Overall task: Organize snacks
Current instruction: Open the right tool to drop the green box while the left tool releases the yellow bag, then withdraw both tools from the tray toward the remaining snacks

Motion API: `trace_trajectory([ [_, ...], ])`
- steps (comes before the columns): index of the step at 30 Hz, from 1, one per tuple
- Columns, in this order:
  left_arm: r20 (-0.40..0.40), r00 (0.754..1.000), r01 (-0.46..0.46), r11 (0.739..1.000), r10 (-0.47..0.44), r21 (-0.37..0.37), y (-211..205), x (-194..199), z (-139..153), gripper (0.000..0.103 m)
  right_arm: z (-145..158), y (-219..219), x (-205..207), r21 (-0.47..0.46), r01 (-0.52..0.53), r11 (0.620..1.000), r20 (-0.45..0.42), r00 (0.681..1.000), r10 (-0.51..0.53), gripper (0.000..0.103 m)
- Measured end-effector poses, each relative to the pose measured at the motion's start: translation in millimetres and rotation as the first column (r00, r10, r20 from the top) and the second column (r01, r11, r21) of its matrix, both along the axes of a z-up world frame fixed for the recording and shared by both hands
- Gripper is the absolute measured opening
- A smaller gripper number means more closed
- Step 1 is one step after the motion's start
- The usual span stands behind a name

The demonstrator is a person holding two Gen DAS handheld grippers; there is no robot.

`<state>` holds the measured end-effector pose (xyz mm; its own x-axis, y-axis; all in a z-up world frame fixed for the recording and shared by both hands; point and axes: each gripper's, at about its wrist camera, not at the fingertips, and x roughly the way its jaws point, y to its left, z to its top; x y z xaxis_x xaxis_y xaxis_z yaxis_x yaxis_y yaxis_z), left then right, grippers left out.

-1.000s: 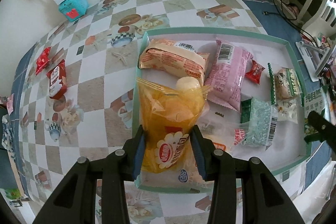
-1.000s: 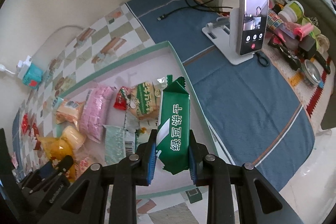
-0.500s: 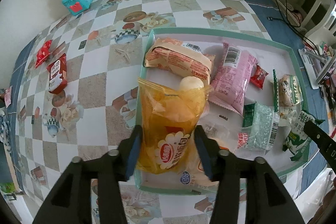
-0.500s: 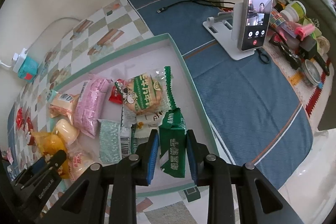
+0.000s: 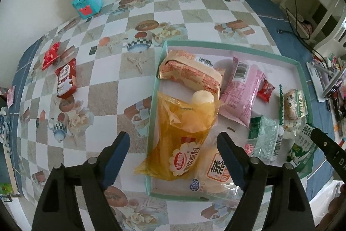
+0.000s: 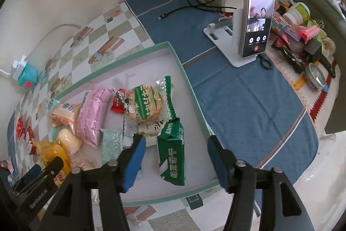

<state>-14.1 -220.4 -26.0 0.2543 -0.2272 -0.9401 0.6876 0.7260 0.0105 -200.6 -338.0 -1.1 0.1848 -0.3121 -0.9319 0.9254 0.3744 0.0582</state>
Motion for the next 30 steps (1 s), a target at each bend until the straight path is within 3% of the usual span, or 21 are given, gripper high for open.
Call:
trace_trajectory([
  [16,0.04,0.996,-0.078,0.996,0.079,-0.033,11,8,17,0.087,20,9,11,-0.08,-0.054,0.995,0.041,0.998,0.057,0.086],
  [20,0.053,0.992,-0.117,0.992,0.119,-0.042,15,14,19,0.087,21,13,17,-0.097,-0.074,0.993,0.038,0.996,0.078,0.103],
  [22,0.057,0.989,-0.132,0.99,0.134,-0.042,18,16,19,0.089,22,15,20,-0.103,-0.084,0.991,0.043,0.995,0.089,0.103],
  [25,0.056,0.987,-0.149,0.987,0.153,-0.059,20,19,20,0.103,23,18,25,-0.103,-0.097,0.99,0.053,0.993,0.103,0.103],
  [30,0.047,0.984,-0.169,0.982,0.174,-0.089,24,23,24,0.103,23,24,35,-0.094,-0.138,0.986,0.073,0.987,0.145,0.103],
])
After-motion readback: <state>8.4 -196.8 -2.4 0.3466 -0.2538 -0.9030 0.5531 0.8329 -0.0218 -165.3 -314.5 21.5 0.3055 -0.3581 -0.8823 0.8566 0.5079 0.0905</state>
